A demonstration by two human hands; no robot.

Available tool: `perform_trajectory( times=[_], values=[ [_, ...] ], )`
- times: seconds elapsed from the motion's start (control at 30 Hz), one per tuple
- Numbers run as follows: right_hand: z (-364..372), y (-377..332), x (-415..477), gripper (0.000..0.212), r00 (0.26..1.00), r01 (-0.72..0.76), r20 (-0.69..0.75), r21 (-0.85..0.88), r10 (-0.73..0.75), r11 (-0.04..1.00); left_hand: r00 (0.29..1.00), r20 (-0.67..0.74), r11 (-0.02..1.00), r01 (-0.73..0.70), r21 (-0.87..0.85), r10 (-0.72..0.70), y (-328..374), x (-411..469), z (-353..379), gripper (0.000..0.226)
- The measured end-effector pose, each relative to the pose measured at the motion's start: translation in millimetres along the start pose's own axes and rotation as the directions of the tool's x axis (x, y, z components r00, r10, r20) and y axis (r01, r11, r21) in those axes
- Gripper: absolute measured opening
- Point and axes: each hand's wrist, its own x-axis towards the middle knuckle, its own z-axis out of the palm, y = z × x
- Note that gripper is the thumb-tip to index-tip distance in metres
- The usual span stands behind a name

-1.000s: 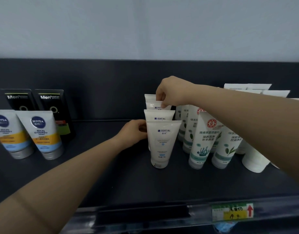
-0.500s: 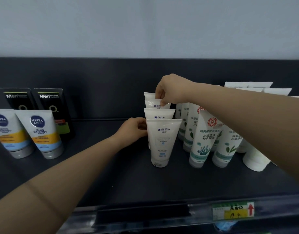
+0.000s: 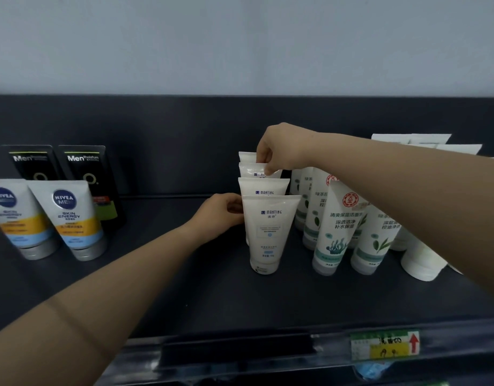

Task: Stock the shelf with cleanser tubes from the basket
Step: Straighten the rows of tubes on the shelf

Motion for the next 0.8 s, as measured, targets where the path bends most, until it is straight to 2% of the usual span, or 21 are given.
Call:
perform_trajectory(
  times=[0.23, 0.47, 0.6, 0.8],
  values=[
    [-3, -2, -4, 0.034, 0.999, 0.003, 0.036, 0.021, -0.004, 1.0, 1.0, -0.005, 1.0, 0.015, 0.01, -0.015, -1, -2, 0, 0.026],
    [-10, -2, -10, 0.035, 0.999, 0.018, -0.029, 0.043, -0.017, 0.999, 0.998, 0.003, 0.997, 0.062, 0.039, -0.062, -5, -12, -4, 0.04],
    [-13, -6, -22, 0.034, 0.999, 0.028, -0.043, -0.003, -0.028, 1.0, 0.995, -0.012, 0.991, 0.104, 0.089, -0.103, 3, -29, -15, 0.05],
    [-25, -23, -52, 0.033, 0.995, 0.046, -0.081, -0.039, -0.049, 0.998, 0.994, -0.087, 0.986, 0.076, 0.15, -0.064, 23, -71, -33, 0.052]
  ],
)
